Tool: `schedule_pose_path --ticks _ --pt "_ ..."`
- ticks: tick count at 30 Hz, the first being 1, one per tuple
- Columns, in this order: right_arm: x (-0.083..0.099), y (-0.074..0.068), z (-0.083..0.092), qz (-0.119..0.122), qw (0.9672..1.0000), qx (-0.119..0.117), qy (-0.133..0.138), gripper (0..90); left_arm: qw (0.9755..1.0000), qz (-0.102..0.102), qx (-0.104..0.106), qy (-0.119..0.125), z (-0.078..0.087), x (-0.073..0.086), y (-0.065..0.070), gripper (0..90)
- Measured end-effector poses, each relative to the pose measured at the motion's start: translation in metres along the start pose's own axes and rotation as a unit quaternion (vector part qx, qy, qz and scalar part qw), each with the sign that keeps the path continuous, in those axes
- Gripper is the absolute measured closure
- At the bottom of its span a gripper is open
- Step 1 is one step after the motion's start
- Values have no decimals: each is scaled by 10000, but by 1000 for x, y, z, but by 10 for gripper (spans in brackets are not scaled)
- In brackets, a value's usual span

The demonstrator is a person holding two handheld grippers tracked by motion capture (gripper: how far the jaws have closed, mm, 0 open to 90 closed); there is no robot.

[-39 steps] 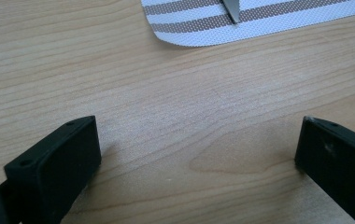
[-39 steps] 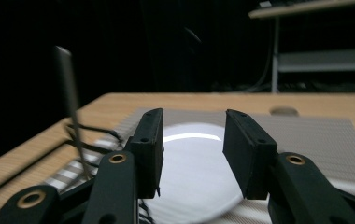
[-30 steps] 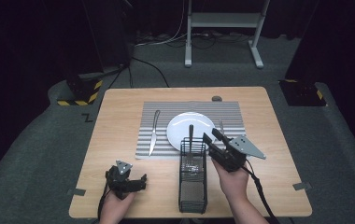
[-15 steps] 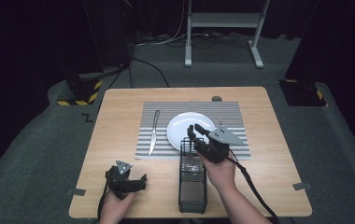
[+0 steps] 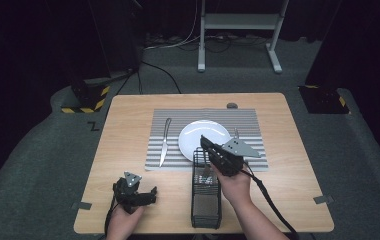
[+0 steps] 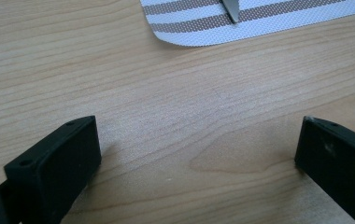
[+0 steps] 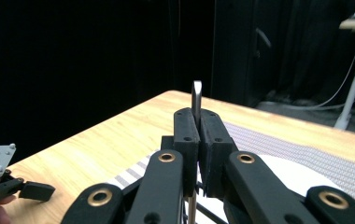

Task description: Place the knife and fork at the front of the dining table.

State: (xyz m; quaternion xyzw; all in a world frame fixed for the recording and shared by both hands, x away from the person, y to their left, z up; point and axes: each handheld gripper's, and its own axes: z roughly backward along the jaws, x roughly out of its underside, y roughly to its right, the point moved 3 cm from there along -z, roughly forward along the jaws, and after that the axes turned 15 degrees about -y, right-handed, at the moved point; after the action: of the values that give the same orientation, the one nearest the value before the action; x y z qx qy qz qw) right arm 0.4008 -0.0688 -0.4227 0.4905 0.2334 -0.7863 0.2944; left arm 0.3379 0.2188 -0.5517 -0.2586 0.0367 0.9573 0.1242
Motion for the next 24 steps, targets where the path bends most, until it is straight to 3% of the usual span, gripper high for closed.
schedule_pose_path --ticks 11,14,17,18,24 --pt "-23 -4 34 -49 9975 -185 683 872 10000 -5 4 -9 0 0 0 4" --pt "-41 -9 54 46 9948 -180 999 872 10000 -1 -3 -6 0 0 0 3" --pt "-50 -12 63 74 9932 -161 1151 872 10000 0 -1 -2 0 0 0 4" --pt "-57 -14 73 96 9911 -125 1319 872 10000 1 4 2 0 0 0 4" --pt "-65 -13 92 76 9873 13 1590 873 10000 0 0 -4 0 0 0 4"
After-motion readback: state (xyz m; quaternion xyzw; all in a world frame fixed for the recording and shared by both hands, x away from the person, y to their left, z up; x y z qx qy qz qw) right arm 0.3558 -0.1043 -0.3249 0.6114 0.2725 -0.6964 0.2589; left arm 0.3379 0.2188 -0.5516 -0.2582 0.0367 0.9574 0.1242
